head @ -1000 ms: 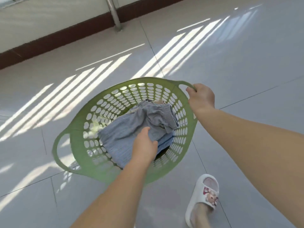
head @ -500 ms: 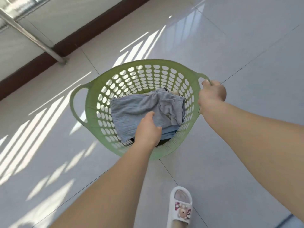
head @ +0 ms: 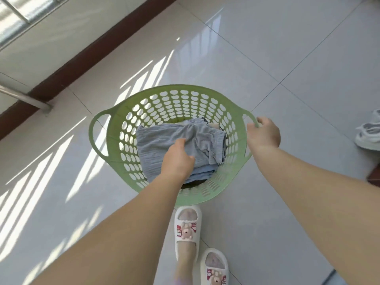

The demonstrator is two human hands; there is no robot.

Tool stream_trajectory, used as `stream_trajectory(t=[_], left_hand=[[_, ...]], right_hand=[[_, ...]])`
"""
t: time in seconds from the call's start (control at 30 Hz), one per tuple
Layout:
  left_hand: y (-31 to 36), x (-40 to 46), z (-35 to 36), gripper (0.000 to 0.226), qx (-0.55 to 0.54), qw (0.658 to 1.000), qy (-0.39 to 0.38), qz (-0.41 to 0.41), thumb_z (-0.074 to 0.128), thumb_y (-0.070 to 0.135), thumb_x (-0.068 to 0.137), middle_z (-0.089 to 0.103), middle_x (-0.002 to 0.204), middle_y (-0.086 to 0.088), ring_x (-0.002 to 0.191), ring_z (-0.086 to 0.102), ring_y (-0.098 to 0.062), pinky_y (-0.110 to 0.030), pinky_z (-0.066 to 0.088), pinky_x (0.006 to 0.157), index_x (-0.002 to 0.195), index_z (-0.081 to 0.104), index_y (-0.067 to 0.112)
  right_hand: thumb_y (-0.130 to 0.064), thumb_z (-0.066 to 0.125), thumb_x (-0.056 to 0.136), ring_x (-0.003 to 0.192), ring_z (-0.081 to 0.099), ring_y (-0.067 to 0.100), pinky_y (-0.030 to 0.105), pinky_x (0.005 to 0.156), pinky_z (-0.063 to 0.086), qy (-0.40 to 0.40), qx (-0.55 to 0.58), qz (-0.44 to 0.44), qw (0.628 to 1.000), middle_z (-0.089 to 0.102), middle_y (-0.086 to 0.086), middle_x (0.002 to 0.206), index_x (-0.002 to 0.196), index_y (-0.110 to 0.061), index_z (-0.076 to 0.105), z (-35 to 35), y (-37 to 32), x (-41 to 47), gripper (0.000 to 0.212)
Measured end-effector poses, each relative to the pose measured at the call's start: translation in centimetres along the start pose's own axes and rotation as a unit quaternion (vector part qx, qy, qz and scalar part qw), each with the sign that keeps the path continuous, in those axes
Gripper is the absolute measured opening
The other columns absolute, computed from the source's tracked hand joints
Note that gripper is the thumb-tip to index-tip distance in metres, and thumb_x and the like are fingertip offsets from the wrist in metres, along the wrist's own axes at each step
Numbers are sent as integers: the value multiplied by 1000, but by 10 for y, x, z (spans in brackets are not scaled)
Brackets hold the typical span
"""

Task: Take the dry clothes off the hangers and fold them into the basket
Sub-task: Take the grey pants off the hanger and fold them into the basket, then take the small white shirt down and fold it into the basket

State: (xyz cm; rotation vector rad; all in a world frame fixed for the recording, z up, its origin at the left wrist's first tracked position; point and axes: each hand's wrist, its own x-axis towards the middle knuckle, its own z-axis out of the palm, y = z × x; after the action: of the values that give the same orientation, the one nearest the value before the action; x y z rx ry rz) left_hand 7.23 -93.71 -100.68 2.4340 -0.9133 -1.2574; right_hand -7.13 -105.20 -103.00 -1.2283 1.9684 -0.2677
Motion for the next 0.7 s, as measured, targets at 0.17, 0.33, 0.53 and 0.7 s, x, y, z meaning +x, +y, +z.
stream_trajectory(t=[0.17, 0.33, 0.53, 0.7], left_hand=[[49, -12, -9, 52, 1, 999, -45, 30, 49, 14, 94, 42, 142, -6, 120, 48, -21, -24, 36, 78, 142, 31, 19], [97, -36, -43, 49, -37, 995, -60, 76, 50, 10, 93, 47, 138, -5, 94, 55, -8, -23, 39, 79, 138, 38, 25], [155, -65, -103, 39, -54, 984, -24, 169, 52, 9, 90, 59, 127, 2, 114, 55, -13, -29, 45, 97, 126, 55, 23], [190, -100, -133, 22, -98, 971, 1, 217, 53, 8, 90, 70, 100, 2, 96, 64, -11, -29, 50, 89, 103, 67, 17]], right_hand=[[-21, 48, 94, 117, 46, 26, 36, 99, 38, -5, -95, -121, 988, 43, 10, 128, 131, -15, 46, -28, -21, -32, 37], [-26, 46, 96, 119, 44, 22, 36, 100, 31, -45, -161, -176, 970, 47, 4, 125, 124, -19, 52, -55, -61, -71, 30], [-20, 44, 95, 107, 51, 19, 37, 95, 40, -75, -77, -225, 968, 53, 3, 111, 114, -17, 60, -103, -124, -115, 24], [-18, 47, 95, 95, 54, 15, 24, 76, 39, -42, -28, -249, 967, 52, 0, 103, 105, -15, 64, -148, -154, -139, 20]])
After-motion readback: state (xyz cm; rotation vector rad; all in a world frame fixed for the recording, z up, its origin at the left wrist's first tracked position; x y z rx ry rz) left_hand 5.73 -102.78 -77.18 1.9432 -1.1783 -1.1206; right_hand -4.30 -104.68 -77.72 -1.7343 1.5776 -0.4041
